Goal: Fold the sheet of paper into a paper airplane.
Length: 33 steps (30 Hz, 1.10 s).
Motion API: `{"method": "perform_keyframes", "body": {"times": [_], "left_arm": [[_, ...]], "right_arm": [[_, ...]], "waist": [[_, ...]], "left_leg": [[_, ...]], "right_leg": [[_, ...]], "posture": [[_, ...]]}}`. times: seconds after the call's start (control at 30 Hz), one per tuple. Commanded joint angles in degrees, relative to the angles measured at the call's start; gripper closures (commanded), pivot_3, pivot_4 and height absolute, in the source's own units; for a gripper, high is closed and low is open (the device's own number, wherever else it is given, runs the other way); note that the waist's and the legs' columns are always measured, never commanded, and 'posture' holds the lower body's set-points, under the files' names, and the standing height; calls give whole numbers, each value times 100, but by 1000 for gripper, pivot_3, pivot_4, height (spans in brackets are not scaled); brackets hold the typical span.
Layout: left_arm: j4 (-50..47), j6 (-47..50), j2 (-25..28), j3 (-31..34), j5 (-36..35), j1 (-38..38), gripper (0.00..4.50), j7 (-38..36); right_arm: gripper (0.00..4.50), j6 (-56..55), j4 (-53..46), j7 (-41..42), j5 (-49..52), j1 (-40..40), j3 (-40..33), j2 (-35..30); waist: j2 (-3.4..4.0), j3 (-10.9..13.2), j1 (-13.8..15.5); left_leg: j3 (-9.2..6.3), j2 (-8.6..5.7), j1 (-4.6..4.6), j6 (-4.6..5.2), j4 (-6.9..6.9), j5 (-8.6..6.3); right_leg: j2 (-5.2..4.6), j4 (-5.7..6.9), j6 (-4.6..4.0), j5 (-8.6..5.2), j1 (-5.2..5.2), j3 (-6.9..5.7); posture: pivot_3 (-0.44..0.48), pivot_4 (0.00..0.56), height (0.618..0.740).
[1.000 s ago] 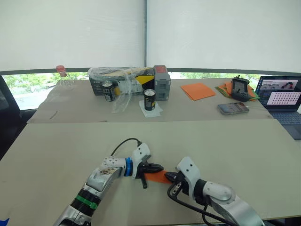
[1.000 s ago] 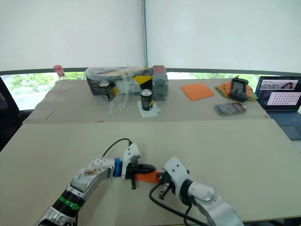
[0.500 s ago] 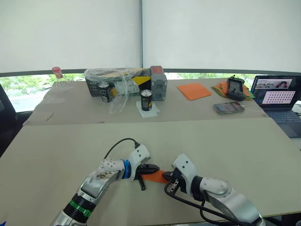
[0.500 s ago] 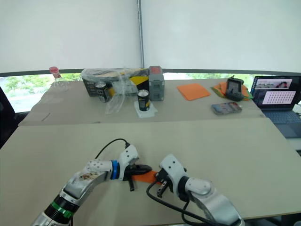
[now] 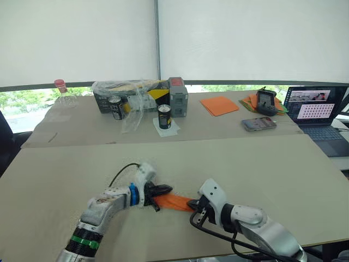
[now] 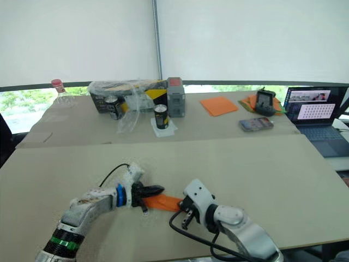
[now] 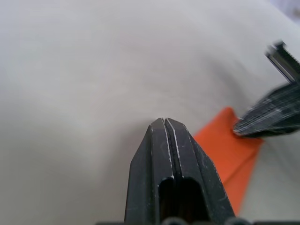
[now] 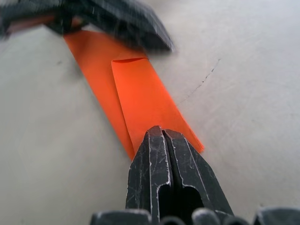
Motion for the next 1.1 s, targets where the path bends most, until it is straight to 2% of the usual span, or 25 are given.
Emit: {"method": "perform_keyframes", "body": {"times": [0.03, 0.07, 0.17, 0.4, 0.57, 0.73, 0.97, 1.03, 1.1], "left_arm": [[-324, 65, -297, 718, -787, -252, 4500, 71], [-379, 83, -322, 817, -872, -286, 4500, 85], [-442, -1, -151, 791, -796, -187, 4500, -18], [-580, -776, 430, -295, 128, 281, 4500, -590], [-390, -1290, 417, -778, 593, 232, 4500, -679], [-276, -1460, 261, -864, 683, 171, 4500, -686], [51, -2002, 563, -1432, 1610, 237, 4500, -644], [266, -2257, 780, -1776, 2157, 251, 4500, -599], [465, -2068, 831, -1930, 2341, 313, 4500, -508]], "right_arm": [[4461, 332, 433, -27, -48, 115, 154, -66], [4461, 333, 439, -22, -44, 109, 158, -66], [4461, 336, 457, -12, -34, 83, 169, -63], [4461, 350, 482, -10, -41, 35, 205, -65], [4461, 380, 456, -35, -48, 31, 199, -77], [4461, 438, 394, -80, -45, 66, 171, -80], [4461, 489, 345, -127, -53, 88, 139, -95], [4461, 506, 331, -141, -46, 97, 129, -97], [4461, 511, 323, -152, -42, 106, 119, -101]], "waist": [[-8, 3, 33], [-13, 4, 53], [-14, 3, 49], [-13, 5, 45], [-13, 5, 79], [-13, 5, 90], [-11, 3, 123], [-10, -2, 134], [1, -12, 148]], "left_leg": [[0, -1, -7, -5, 0, 3], [0, -9, -11, -9, 1, 5], [4, -21, -19, -18, 2, 4], [4, -20, -21, -27, 0, -2], [5, -16, -22, -29, 0, -1], [5, -15, -23, -28, 0, -1], [5, -16, -20, -28, 0, -1], [5, -16, -18, -28, 0, -1], [5, -16, -14, -28, 0, -1]], "right_leg": [[-6, -1, -7, 4, -1, -1], [-16, -2, -36, 22, -2, -2], [-25, -15, -41, 28, -2, 2], [-23, -16, -44, 28, -5, 2], [-22, -20, -44, 28, -4, 2], [-22, -20, -43, 28, -5, 1], [-21, -20, -43, 27, 0, 1], [-22, -21, -41, 27, 3, 1], [-21, -22, -35, 23, 6, 0]], "posture": [[0, 150, 739], [0, 150, 739], [0, 150, 739], [0, 150, 739], [0, 150, 739], [0, 150, 739], [0, 150, 739], [0, 150, 739], [0, 150, 739]]}}
